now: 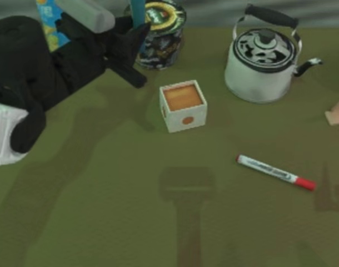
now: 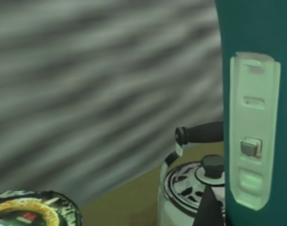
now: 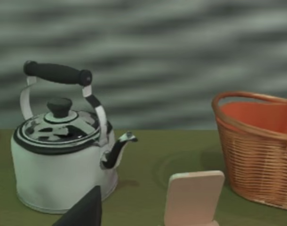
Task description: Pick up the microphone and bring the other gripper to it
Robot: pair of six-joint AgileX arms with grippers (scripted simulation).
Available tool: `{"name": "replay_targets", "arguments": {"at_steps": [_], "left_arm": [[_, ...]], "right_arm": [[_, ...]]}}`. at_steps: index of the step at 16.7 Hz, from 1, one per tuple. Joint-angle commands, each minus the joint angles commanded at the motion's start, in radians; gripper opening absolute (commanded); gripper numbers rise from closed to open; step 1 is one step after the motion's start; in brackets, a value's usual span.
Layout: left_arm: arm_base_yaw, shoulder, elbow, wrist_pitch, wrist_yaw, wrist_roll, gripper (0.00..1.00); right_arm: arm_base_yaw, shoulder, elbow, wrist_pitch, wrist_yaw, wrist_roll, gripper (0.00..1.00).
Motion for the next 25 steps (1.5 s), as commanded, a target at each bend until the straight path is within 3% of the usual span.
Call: {"name": "replay_targets", "arguments": {"at_steps": [4, 10, 12, 23, 25], "left_arm": [[-0.041, -0.007, -0.004, 0.011, -0.042, -0.002, 0.0], [-0.236, -0.069, -0.051, 0.077, -0.254, -0.024, 0.0], [-0.275, -0.083, -0.06, 0.091, -0.293, -0.028, 0.0], [-0.278, -0.085, -0.061, 0.092, -0.297, -0.029, 0.0], [-0.278, -0.085, -0.061, 0.092, -0.297, -0.029, 0.0]], "right_arm": [[0.0, 0.0, 0.0, 0.0, 0.0, 0.0, 1.0], [0.0, 0.0, 0.0, 0.0, 0.0, 0.0, 1.0], [0.0, 0.0, 0.0, 0.0, 0.0, 0.0, 1.0], [0.001, 0.002, 0.001, 0.001, -0.001, 0.0, 1.0], [0.02, 0.035, 0.026, 0.015, -0.015, -0.002, 1.0]]}}
